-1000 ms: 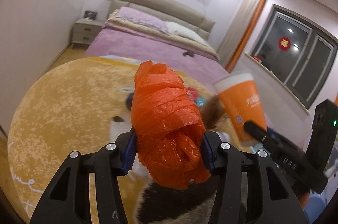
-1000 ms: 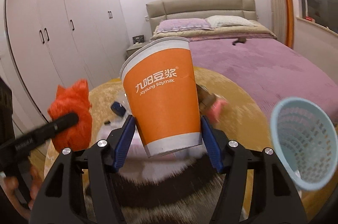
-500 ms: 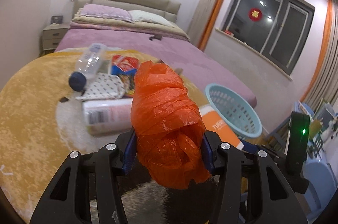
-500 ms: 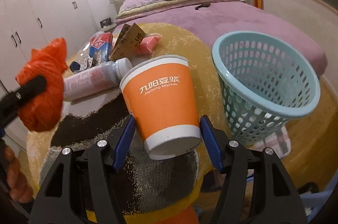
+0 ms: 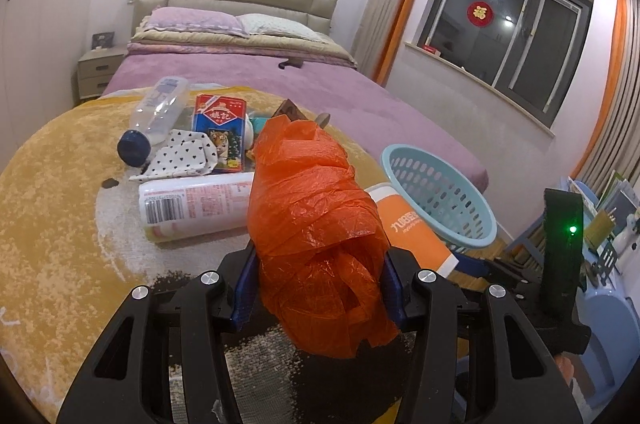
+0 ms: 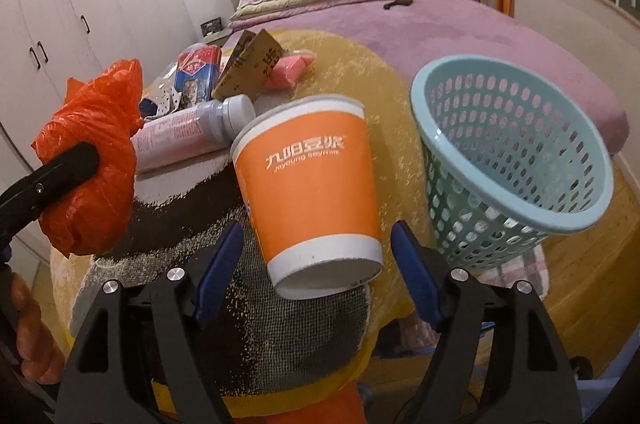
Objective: Collect trash
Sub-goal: 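Carry the bag and cup over the blue basket and release both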
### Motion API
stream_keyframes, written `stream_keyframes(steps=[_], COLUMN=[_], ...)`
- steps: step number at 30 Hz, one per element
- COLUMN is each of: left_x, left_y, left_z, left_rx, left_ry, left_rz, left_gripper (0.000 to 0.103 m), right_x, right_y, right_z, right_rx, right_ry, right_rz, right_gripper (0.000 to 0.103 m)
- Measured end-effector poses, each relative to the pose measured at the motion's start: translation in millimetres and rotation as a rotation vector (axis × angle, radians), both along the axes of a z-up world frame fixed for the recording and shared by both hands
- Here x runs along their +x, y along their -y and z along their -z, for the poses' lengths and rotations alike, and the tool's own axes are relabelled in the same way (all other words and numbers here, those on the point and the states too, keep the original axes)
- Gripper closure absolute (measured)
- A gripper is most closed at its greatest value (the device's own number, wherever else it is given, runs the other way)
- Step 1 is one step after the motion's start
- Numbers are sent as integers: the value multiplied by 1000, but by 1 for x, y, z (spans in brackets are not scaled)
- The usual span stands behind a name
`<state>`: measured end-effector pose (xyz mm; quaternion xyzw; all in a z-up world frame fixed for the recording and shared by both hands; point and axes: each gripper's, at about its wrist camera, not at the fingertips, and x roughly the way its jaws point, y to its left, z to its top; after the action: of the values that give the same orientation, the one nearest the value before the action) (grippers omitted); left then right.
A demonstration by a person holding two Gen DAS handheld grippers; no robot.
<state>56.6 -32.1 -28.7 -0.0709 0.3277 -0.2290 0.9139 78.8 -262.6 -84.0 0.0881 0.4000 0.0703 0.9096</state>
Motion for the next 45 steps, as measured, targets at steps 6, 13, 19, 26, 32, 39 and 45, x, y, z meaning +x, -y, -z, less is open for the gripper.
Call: stream_keyframes(steps=[6,13,19,26,32,39,45], left_x=[6,29,70,106,129,135,126], left_y=[15,59,111,173,211,227,215], left_z=[1,-10,-19,-7,5,10,8], left_rx=[12,33,10,-7,13,18,14], left_ry=[2,38,-11,-55,-64,-80,-57], left_rz=[11,85,192,316,354,365,369], left_gripper=[54,54,54,54,54,31,28], right_x=[-5,-3,13,42,59,74,63], right_y=[13,57,111,164,187,198,199], right_z=[-6,-34,-48,-40,-35,-26,-30], right_rx=[29,12,6,-2,0,-7,-6], right_ry=[40,138,162,138,120,82,102], right_rz=[15,136,283,430,491,496,505], right_gripper=[43,44,44,45,45,34,30])
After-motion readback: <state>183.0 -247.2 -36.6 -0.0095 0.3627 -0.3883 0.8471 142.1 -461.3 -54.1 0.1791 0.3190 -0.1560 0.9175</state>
